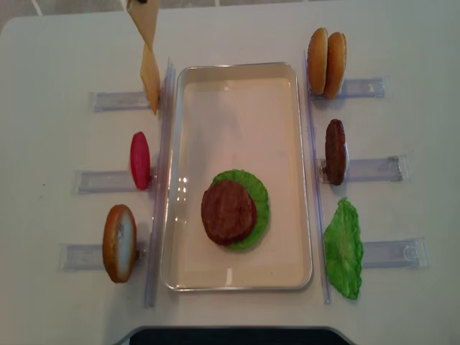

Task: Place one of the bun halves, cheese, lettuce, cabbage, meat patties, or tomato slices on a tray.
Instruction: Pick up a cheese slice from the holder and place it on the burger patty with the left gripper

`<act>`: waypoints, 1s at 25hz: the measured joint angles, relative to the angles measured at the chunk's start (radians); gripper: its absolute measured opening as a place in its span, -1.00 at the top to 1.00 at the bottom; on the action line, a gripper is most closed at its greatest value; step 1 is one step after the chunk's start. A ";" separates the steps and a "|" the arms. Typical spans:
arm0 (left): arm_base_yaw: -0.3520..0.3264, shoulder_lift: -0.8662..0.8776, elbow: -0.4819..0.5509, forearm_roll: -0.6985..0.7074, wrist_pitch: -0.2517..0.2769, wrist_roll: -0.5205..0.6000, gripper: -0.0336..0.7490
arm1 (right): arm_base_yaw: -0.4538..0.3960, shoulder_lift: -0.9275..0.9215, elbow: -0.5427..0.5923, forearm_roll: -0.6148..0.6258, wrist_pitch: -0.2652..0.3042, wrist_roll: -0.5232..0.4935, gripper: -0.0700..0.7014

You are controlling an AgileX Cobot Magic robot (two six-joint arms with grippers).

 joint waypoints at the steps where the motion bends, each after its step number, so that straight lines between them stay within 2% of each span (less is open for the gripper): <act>1: -0.017 -0.024 0.030 0.008 0.000 -0.004 0.83 | 0.000 0.000 0.000 0.000 0.000 0.000 0.08; 7: -0.109 -0.226 0.235 0.077 0.002 -0.046 0.83 | 0.000 0.000 0.000 0.000 0.000 0.000 0.08; 14: -0.130 -0.469 0.530 0.054 0.002 -0.085 0.83 | 0.000 0.000 0.000 0.000 0.000 0.000 0.08; 16: -0.130 -0.526 0.619 0.025 -0.018 -0.090 0.83 | 0.000 0.000 0.000 0.000 0.000 0.000 0.08; 20: -0.130 -0.633 0.779 -0.037 -0.089 -0.091 0.83 | 0.000 0.000 0.000 0.000 0.000 0.000 0.08; 25: -0.130 -0.690 0.893 -0.130 -0.196 -0.082 0.83 | 0.000 0.000 0.000 0.000 0.000 0.000 0.08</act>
